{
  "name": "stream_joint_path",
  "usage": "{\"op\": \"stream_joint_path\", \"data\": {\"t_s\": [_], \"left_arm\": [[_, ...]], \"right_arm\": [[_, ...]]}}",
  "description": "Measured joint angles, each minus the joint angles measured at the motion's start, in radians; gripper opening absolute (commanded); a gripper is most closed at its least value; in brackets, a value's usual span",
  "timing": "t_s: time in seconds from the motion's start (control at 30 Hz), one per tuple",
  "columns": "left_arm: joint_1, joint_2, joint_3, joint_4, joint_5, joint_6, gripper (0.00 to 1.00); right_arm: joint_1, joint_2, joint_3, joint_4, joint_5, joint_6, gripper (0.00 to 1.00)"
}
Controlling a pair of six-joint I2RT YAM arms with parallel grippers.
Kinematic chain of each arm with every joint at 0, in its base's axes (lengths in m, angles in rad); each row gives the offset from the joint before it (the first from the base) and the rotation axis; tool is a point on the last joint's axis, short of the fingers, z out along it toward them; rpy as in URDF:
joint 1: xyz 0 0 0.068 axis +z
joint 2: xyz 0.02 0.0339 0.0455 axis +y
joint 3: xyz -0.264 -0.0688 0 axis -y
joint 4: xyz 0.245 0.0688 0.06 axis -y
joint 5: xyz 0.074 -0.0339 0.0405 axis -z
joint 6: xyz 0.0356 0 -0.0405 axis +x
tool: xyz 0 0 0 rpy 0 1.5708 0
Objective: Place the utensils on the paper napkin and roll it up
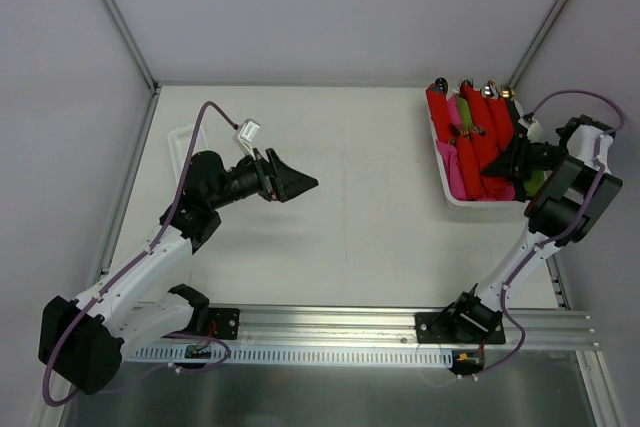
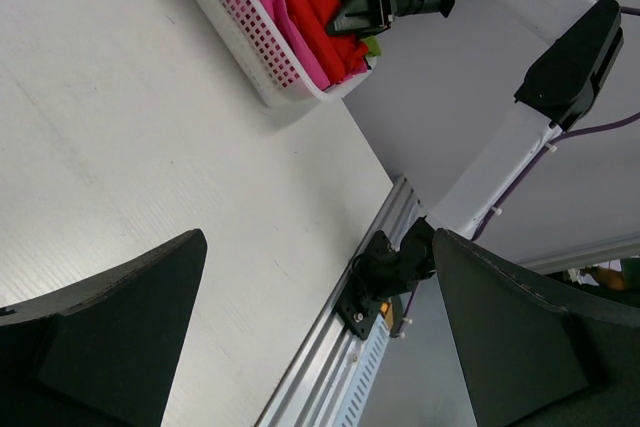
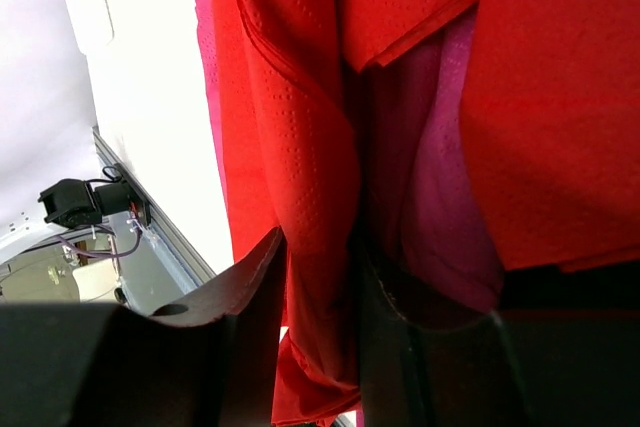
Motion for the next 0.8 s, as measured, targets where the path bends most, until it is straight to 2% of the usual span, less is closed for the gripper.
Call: {"op": "stream_joint_path", "data": {"t_s": [0.07,0.33,0.4,0.5,0.53,0.8], "left_arm": [[0.000,0.000,0.000,0.000,0.000,0.000,0.99],[0.000,-0.004,0.000,-0.001,-0.024,0.000,0.99],[0.000,-0.005,0.000,-0.003,-0.031,0.000,0.99],[0.000,-0.008,0.000,-0.024,-0.050,0.002,0.99],[0.000,-0.008,0.000,-0.035,-0.057,0.003,0.99],[0.017,-0.004,0.016,-0.182,-0.109,0.029,0.99]], "right_arm": [[0.000,-0.006,0.000,0.002,0.013,0.009,0.36],[-0.001,-0.051,0.000,0.003,0.079,0.022,0.55],[-0.003,-0.063,0.001,0.003,0.113,0.021,0.57],[-0.015,-0.070,0.002,-0.001,0.151,0.024,0.67],[-0.018,-0.072,0.004,-0.005,0.154,0.026,0.76],[-0.036,-0.147,0.059,-0.016,0.228,0.030,0.99]]}}
